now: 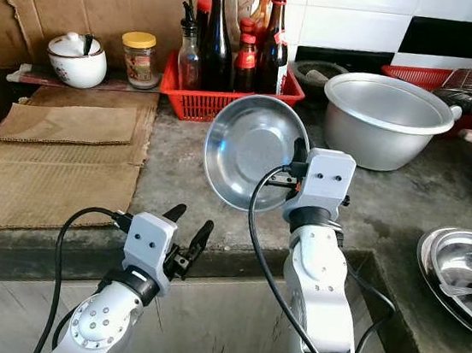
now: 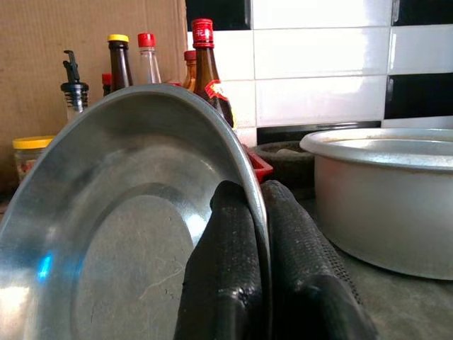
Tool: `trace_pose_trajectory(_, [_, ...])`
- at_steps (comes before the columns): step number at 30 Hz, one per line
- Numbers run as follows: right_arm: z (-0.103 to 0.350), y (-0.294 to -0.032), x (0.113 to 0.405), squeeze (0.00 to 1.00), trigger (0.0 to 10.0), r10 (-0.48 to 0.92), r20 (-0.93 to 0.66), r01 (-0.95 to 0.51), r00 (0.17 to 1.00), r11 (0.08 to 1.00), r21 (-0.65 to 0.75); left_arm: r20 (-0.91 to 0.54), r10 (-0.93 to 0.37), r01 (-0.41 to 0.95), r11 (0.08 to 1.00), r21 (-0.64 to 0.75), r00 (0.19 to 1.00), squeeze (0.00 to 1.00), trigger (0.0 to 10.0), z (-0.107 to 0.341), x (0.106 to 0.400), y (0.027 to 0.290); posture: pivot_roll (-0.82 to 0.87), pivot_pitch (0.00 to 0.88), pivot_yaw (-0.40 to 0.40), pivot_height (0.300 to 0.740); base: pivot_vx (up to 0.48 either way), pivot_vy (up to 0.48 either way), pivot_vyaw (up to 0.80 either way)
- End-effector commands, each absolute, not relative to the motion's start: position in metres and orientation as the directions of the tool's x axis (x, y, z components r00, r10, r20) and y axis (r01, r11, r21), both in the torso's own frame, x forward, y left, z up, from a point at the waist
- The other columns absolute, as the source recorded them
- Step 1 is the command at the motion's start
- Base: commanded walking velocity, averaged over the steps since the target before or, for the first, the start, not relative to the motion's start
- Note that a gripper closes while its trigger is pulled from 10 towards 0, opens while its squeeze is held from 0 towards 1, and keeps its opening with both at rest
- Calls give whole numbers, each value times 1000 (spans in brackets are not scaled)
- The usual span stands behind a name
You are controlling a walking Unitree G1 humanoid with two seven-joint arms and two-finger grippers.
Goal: Kitchen organization
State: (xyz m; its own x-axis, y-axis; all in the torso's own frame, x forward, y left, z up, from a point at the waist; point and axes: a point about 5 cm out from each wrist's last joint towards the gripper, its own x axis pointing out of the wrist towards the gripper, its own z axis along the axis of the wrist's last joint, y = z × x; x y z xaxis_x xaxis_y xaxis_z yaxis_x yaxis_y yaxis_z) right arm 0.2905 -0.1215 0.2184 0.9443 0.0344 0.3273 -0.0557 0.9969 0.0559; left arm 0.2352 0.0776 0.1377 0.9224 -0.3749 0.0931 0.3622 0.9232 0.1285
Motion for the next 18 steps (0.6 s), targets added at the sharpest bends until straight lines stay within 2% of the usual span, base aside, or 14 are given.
trace_pose_trajectory(1, [226, -120, 287, 0, 10000, 47, 375, -77, 926, 995, 67, 117, -374, 359, 924, 135, 920, 0, 10000, 144, 236, 77, 49, 0, -39, 740, -292, 0, 0])
trace_pose_trajectory(18, [224, -120, 286, 0, 10000, 45, 363, -72, 931, 996, 61, 98, -380, 365, 920, 141, 920, 0, 10000, 139, 235, 79, 46, 0, -28, 740, -325, 0, 0])
